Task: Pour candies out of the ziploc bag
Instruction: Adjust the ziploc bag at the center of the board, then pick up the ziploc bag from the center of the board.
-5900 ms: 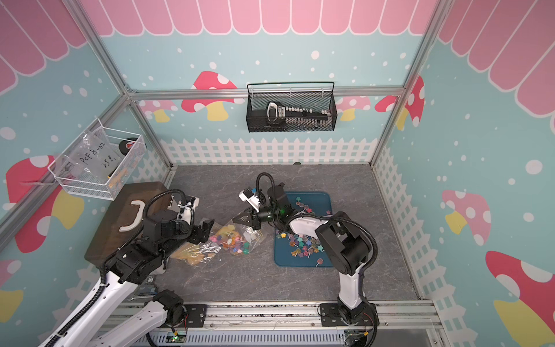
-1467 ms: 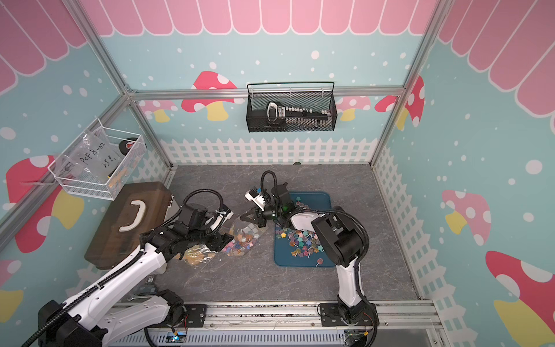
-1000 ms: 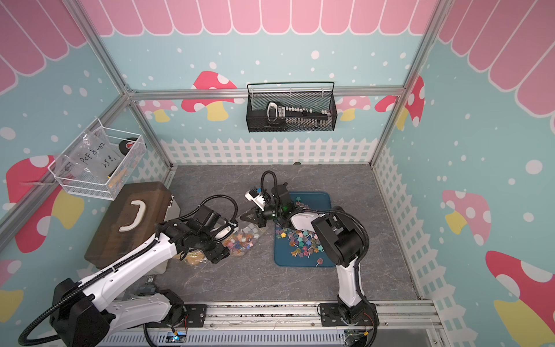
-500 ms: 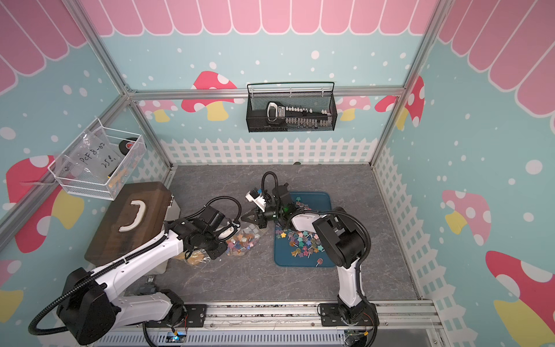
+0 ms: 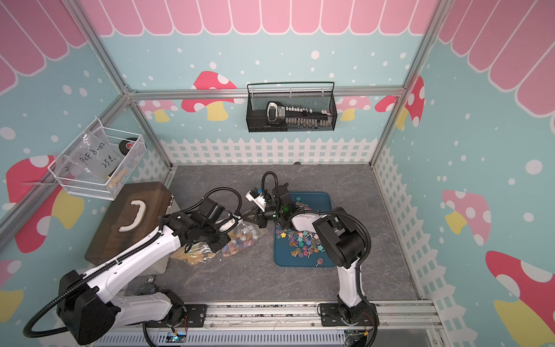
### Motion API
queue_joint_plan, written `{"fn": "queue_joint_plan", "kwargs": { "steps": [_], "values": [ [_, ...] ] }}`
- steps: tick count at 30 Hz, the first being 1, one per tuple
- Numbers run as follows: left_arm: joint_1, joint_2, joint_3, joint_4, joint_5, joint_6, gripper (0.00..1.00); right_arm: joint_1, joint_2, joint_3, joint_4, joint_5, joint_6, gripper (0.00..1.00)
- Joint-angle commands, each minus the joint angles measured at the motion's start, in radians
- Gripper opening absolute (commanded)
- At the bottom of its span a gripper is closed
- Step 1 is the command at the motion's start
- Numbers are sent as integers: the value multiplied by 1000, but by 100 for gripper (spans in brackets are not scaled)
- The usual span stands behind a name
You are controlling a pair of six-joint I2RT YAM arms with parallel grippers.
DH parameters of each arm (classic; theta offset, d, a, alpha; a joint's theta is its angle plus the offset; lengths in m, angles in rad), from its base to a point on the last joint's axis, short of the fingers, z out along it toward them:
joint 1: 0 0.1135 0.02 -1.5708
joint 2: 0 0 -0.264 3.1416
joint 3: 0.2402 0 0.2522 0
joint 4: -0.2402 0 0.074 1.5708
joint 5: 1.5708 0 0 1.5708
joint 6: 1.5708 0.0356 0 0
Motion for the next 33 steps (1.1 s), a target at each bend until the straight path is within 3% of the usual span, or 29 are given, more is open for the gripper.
{"fn": "queue_joint_plan", "kwargs": {
  "steps": [1,6,7,11,14,19,23,33],
  "values": [
    [-9,33,49,10,22,15,0,-1,-28,-18,20,-2,-25,0],
    [-10,70,18,38,4,15,0,-6,-37,-33,20,1,-28,0],
    [-10,66,1,53,-8,8,9,-7,-38,-36,20,0,-28,0],
    [-10,57,-35,73,-15,5,25,-9,-37,-40,20,1,-30,0],
    [-10,39,-41,73,-38,0,50,-9,-40,-41,20,0,-30,0],
    [-9,-11,-50,67,-69,6,70,-9,-42,-40,20,0,-31,0],
    [-10,10,-55,50,-47,2,73,-9,-42,-39,20,0,-34,0],
    [-14,107,-59,74,-17,-11,66,-10,-47,-45,15,3,-38,0]
  ]
}}
